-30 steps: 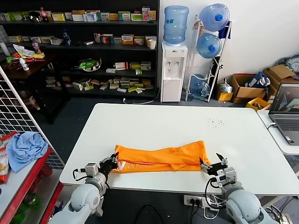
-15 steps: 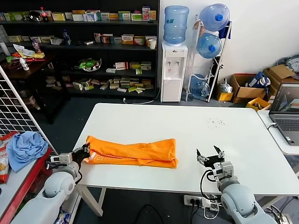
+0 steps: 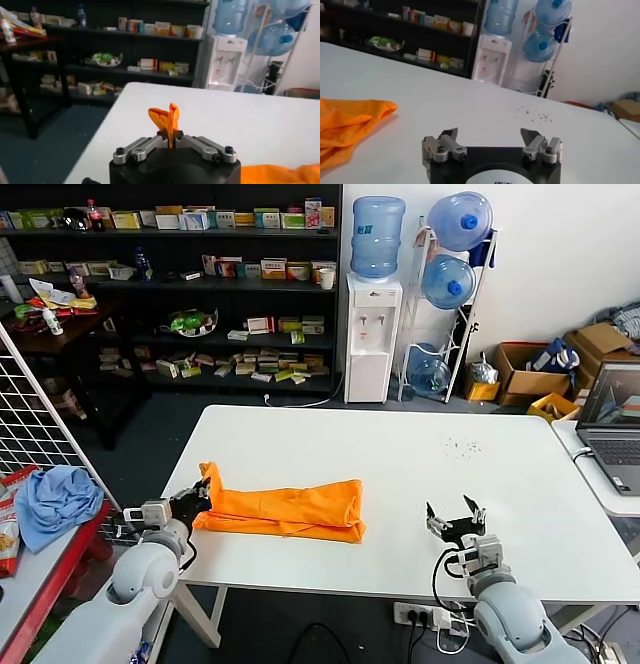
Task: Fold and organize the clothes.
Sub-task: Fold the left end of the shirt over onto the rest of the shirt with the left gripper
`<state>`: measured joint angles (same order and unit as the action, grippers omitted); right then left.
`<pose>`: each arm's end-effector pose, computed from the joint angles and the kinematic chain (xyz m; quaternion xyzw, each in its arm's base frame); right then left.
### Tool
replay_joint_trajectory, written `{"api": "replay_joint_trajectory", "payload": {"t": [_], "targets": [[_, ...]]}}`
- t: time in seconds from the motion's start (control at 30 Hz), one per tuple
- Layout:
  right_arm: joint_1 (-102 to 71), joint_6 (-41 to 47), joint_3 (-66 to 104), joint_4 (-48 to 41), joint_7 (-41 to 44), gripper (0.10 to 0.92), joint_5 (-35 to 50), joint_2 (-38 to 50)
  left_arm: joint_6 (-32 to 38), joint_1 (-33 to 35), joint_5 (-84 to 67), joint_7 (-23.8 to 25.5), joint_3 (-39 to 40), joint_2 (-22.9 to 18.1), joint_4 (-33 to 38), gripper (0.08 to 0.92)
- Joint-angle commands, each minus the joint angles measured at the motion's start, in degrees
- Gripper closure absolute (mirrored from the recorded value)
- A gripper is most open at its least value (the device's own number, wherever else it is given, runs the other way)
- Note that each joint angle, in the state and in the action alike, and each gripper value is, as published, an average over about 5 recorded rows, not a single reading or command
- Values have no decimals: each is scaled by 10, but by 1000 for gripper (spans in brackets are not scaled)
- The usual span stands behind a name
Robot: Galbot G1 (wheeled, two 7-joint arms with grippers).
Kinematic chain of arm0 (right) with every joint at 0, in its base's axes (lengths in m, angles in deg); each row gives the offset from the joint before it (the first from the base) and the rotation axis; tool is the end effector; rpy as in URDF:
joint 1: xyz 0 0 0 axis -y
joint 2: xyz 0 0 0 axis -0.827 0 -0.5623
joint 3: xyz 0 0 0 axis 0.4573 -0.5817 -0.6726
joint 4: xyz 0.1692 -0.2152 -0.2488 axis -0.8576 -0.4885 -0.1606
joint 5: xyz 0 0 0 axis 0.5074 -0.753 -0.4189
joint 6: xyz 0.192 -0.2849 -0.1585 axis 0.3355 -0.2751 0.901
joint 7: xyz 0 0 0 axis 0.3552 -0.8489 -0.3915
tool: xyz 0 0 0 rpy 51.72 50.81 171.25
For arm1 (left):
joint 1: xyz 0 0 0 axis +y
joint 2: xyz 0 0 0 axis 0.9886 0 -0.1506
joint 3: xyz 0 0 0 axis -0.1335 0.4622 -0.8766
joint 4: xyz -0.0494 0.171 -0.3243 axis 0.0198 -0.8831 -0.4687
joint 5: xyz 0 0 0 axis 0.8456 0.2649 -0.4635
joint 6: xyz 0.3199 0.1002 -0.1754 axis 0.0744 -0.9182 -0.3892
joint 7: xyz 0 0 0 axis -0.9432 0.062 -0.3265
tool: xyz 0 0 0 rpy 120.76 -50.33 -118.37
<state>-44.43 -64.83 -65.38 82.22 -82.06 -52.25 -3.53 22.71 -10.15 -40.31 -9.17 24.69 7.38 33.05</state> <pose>0.3051 -0.0939 -0.3595 0.0204 -0.9782 0.1162 0.1707 0.3611 0.0772 -0.3199 -0.0178 -0.9802 0.0475 0.1916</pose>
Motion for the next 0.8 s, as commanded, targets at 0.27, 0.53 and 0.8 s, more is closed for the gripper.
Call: {"api": "replay_joint_trajectory", "payload": {"t": [0.27,0.53,0.8], "targets": [[-4,-23,4,-20,11,203,-45,-11,-13,-63,-25,-81,160,-167,25,873],[10,-20,3,-30,9,203,-42,-17,-7,-64,-10,-100,188,-230,6,873],[20,-17,-1,-35,7,203,-38,-22,49,-64,13,-70,206,-268,-56,864]]}}
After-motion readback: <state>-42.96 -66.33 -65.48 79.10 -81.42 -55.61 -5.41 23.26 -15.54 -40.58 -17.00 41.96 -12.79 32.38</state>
